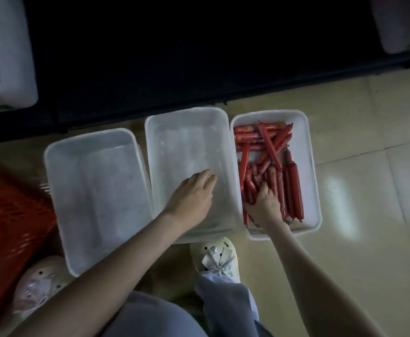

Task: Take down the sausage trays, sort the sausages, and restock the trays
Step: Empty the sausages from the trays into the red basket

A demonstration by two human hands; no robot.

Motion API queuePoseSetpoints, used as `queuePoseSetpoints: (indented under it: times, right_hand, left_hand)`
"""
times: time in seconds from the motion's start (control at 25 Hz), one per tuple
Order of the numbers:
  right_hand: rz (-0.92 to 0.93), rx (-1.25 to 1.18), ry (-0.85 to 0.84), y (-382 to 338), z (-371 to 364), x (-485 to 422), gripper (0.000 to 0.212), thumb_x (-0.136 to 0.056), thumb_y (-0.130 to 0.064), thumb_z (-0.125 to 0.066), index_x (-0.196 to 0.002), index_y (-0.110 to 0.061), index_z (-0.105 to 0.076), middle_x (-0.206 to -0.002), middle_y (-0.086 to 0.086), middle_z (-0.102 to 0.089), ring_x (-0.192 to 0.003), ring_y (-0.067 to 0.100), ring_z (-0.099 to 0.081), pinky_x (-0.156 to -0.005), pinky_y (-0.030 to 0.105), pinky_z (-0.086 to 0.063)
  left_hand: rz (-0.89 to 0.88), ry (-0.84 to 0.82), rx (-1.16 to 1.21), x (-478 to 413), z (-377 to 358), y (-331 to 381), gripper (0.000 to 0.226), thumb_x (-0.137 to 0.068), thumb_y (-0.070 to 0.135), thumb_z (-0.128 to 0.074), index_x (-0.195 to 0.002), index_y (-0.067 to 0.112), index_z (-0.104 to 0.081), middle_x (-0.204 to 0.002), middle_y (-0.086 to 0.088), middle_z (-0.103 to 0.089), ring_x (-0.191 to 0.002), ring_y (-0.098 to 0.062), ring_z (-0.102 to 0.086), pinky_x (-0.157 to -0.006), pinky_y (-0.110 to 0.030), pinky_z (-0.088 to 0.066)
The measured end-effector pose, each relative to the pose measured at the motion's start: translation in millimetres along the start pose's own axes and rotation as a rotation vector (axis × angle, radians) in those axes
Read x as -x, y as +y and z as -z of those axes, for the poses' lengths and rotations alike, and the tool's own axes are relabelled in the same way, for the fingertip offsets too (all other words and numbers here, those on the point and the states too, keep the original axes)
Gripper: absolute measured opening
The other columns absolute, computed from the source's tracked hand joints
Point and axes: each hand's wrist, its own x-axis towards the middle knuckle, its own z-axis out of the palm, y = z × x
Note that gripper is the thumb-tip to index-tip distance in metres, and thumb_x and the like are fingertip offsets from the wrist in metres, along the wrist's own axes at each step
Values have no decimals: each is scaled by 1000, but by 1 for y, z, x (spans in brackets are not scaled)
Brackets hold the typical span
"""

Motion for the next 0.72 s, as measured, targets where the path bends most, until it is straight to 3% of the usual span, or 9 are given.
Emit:
queuePoseSetpoints:
  times: [0.08, 0.16, 0.28, 0.4, 0.56, 0.64, 0.72]
  right_hand:
    - [-17, 31, 29, -2, -6, -9, 98, -75, -47, -72, -141, 4, -22, -133, 23, -42, -122, 38, -43, -104, 44, -35]
    - [-33, -11, 34, -3, -3, -16, 91, -69, -44, -78, -131, 5, -33, -126, 22, -47, -117, 37, -47, -101, 41, -38]
    - [-98, -309, 4, 2, 10, -17, 55, -67, -28, -82, -104, 0, -52, -95, 13, -61, -88, 28, -59, -73, 33, -46]
    - [-171, -501, 45, 8, 28, -3, 26, -72, -17, -75, -89, -5, -59, -76, 6, -62, -74, 25, -61, -62, 30, -45]
    - [-197, -1067, -57, -9, 79, 39, 12, -79, -7, -73, -87, -10, -65, -86, 13, -70, -71, 23, -69, -70, 33, -56]
    - [-105, -1318, -187, -36, 113, 75, 14, -81, -3, -70, -94, -3, -65, -95, 21, -66, -80, 30, -66, -82, 40, -53]
    - [42, -1413, -315, -69, 142, 114, 19, -83, -3, -67, -101, 0, -62, -95, 23, -63, -82, 32, -63, -79, 40, -52]
  left_hand:
    - [13, -32, 2, -4, -6, 2, 48, -103, 21, -33, -148, 9, -24, -155, -7, -21, -140, -20, -26, -113, -28, -24]
    - [15, -54, 15, -10, -9, 4, 48, -102, 21, -33, -148, 9, -26, -154, -8, -22, -139, -21, -28, -111, -29, -26]
    - [16, -75, 62, -17, -6, 9, 46, -102, 21, -35, -146, 9, -30, -153, -7, -24, -138, -21, -30, -110, -30, -27]
    - [83, -74, 216, -17, 9, 10, 43, -101, 23, -37, -143, 13, -35, -150, -3, -30, -134, -18, -36, -105, -26, -33]
    - [277, -74, 585, -12, 54, 20, 33, -100, 23, -44, -131, 16, -48, -131, 0, -53, -113, -10, -54, -90, -17, -39]
    - [335, -96, 799, -3, 84, 31, 29, -98, 28, -49, -126, 21, -52, -124, 4, -59, -105, -7, -56, -91, -23, -45]
    - [345, -144, 1042, 14, 116, 47, 29, -96, 33, -53, -123, 23, -53, -117, 1, -62, -103, -11, -62, -92, -31, -51]
